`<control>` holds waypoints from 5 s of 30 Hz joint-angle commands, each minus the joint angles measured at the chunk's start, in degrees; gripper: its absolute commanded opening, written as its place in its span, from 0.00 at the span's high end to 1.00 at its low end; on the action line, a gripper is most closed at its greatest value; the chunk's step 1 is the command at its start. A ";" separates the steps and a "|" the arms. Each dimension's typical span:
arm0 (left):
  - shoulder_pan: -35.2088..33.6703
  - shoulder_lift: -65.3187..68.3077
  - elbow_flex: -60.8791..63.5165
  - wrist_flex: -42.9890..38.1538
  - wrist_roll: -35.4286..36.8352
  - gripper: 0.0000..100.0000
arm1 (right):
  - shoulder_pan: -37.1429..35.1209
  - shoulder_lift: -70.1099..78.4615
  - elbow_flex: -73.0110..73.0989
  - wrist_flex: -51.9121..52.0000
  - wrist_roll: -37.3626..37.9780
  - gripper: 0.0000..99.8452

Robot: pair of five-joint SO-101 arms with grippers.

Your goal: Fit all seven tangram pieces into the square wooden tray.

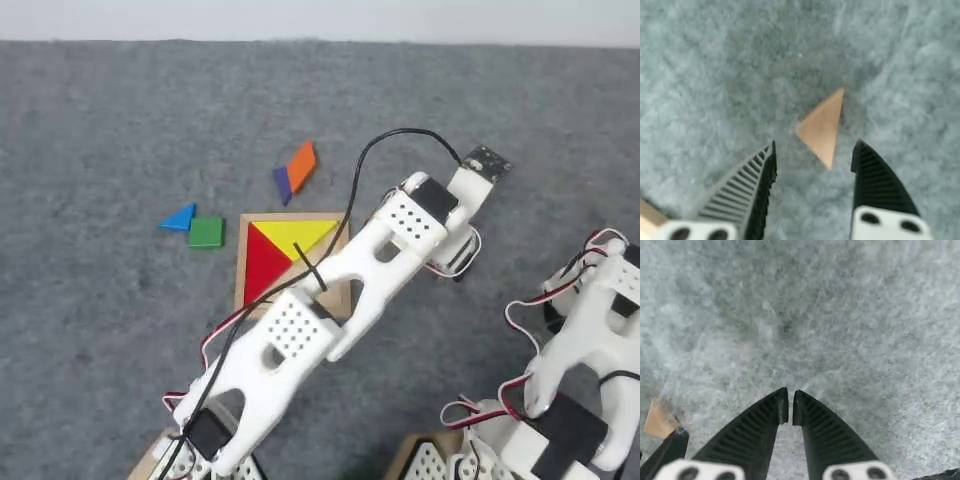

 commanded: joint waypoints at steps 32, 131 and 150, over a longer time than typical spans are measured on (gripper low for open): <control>1.67 5.10 -12.44 1.93 0.70 0.76 | 0.92 -3.30 -0.44 -0.48 0.79 0.97; 3.52 5.19 -12.00 4.66 -21.27 0.87 | 6.90 -3.38 -2.99 2.51 2.73 0.97; 6.15 4.92 -10.51 7.03 -23.30 0.99 | 7.16 -3.38 -2.99 2.33 2.73 0.97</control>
